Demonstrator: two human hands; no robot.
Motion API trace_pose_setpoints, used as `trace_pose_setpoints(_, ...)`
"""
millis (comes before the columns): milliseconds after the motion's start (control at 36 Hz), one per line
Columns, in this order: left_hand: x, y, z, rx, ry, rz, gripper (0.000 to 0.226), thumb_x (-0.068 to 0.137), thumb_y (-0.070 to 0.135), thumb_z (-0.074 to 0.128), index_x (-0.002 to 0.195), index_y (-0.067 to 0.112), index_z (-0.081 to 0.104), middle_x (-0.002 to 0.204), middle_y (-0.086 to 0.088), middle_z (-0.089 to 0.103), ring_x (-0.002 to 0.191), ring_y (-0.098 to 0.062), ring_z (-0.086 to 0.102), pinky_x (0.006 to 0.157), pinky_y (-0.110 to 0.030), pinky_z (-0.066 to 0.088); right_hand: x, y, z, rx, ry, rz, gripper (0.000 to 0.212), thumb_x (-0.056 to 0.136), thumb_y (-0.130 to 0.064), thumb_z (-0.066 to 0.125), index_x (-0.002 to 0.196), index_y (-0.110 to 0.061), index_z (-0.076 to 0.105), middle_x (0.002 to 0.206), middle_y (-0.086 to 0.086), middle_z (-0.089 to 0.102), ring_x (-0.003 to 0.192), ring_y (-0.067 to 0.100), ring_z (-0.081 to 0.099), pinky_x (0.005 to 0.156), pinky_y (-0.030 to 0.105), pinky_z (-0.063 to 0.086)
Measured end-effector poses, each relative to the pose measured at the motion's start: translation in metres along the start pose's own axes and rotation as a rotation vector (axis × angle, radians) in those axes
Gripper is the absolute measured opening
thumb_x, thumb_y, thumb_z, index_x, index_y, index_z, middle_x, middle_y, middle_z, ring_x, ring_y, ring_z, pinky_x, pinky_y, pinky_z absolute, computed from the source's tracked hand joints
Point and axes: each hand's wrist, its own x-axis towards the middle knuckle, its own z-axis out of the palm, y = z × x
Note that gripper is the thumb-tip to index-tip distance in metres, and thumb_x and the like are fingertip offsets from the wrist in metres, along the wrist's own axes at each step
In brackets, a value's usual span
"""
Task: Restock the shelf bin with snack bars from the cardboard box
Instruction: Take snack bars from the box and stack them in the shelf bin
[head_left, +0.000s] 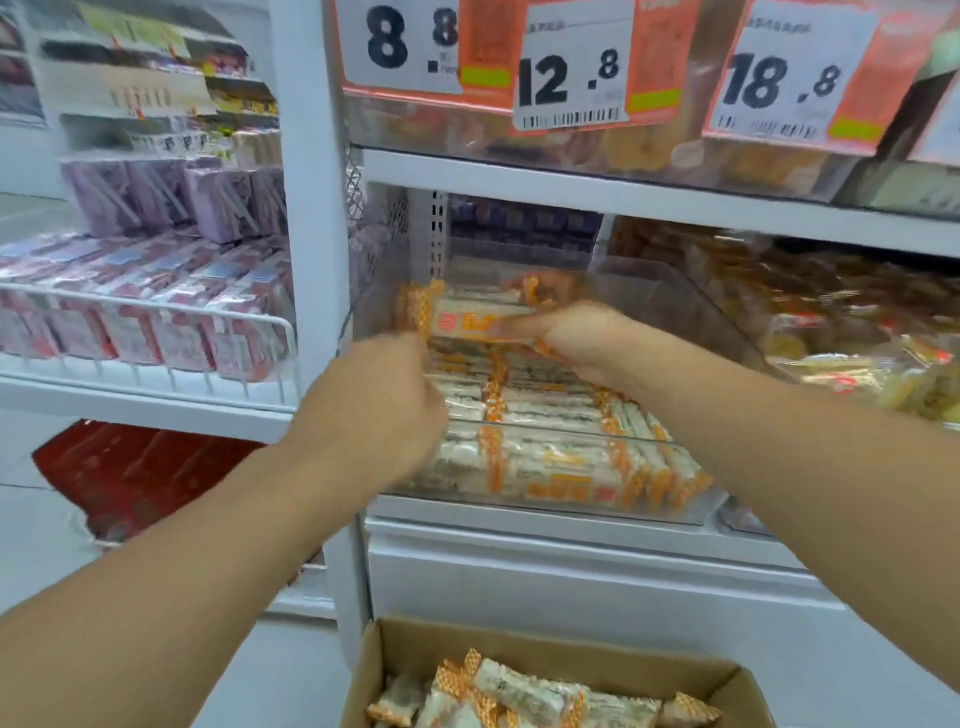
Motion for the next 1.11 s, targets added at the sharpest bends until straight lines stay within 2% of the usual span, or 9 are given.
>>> trace_pose_setpoints(111,-0.002,-0.005,0.01,0.162,-0.113,0.119,0.016,0.101,0.026,0.039,0.087,0.022,0.045,0.086,0.0,0.049,0.091,-0.031,0.059,0.069,-0.036,0.042,0.033,0.002,0.031,-0.557,-0.042,-0.198,0.069,0.074,-0.026,0.089,0.134,-0.028,0.056,0.138,-0.006,0.053,0.126,0.012,0.049,0.089,0.016,0.04)
trace_pose_setpoints(194,-0.003,-0.006,0.007,0.202,-0.116,0.184,0.02,0.104,0.026,0.034,0.088,0.021,0.046,0.081,0.006,0.04,0.092,-0.025,0.056,0.075,-0.037,0.049,0.044,0.006,0.037,-0.912,-0.09,-0.228,0.077,0.084,-0.053,0.074,0.151,-0.041,0.038,0.166,-0.003,0.014,0.151,0.026,0.019,0.119,0.037,0.027)
trace_pose_setpoints(250,-0.005,-0.003,0.004,0.2,-0.126,0.205,0.021,0.105,0.025,0.033,0.087,0.02,0.043,0.077,0.007,0.035,0.086,-0.024,0.052,0.076,-0.037,0.049,0.046,0.007,0.036,-1.094,-0.125,-0.217,0.074,0.089,-0.068,0.057,0.154,-0.046,0.029,0.168,-0.01,-0.005,0.155,0.026,-0.004,0.124,0.049,0.015)
trace_pose_setpoints(417,-0.003,-0.002,0.005,0.209,-0.121,0.182,0.025,0.104,0.027,0.031,0.102,0.02,0.056,0.09,0.003,0.047,0.096,-0.026,0.058,0.077,-0.038,0.049,0.063,0.017,0.034,-1.132,-0.322,-0.184,0.08,0.094,-0.074,0.033,0.158,-0.043,-0.003,0.167,-0.007,-0.016,0.152,0.025,-0.02,0.124,0.054,0.0)
trace_pose_setpoints(556,-0.002,-0.002,0.007,0.19,-0.137,0.156,0.026,0.104,0.029,0.03,0.106,0.022,0.055,0.104,-0.002,0.061,0.092,-0.026,0.056,0.074,-0.035,0.045,0.073,0.011,0.03,-1.081,-0.326,-0.156,0.096,0.085,-0.083,0.04,0.159,-0.039,-0.003,0.167,-0.002,-0.015,0.153,0.026,-0.017,0.124,0.054,0.0)
trace_pose_setpoints(778,0.0,-0.006,0.012,0.131,-0.113,0.145,0.025,0.104,0.031,0.031,0.099,0.023,0.054,0.078,0.006,0.045,0.079,-0.022,0.048,0.068,-0.033,0.038,0.07,0.015,0.033,-1.012,-0.273,-0.19,0.108,0.075,-0.088,0.05,0.16,-0.033,0.013,0.169,-0.002,0.007,0.155,0.025,0.005,0.125,0.045,0.013)
trace_pose_setpoints(861,0.002,-0.005,0.013,0.112,-0.115,0.141,0.03,0.103,0.034,0.029,0.099,0.024,0.056,0.084,0.002,0.054,0.082,-0.025,0.055,0.067,-0.033,0.04,0.071,0.011,0.043,-0.986,-0.267,-0.176,0.107,0.075,-0.089,0.049,0.16,-0.032,0.017,0.168,-0.002,0.012,0.154,0.03,0.006,0.124,0.049,0.014)
trace_pose_setpoints(944,0.003,-0.004,0.014,0.12,-0.116,0.148,0.032,0.103,0.036,0.027,0.101,0.024,0.056,0.089,-0.001,0.058,0.083,-0.026,0.055,0.067,-0.034,0.038,0.074,0.01,0.051,-0.956,-0.211,-0.178,0.123,0.054,-0.102,0.047,0.156,-0.036,0.026,0.164,-0.007,0.026,0.152,0.029,0.02,0.12,0.056,0.022)
trace_pose_setpoints(1111,0.004,-0.003,0.016,0.12,-0.115,0.149,0.034,0.103,0.036,0.025,0.098,0.023,0.056,0.088,0.0,0.059,0.081,-0.025,0.055,0.065,-0.034,0.036,0.077,0.019,0.048,-0.655,-0.058,-0.204,0.131,0.032,-0.094,0.07,0.141,-0.023,0.056,0.141,-0.005,0.058,0.135,0.019,0.048,0.115,0.042,0.039)
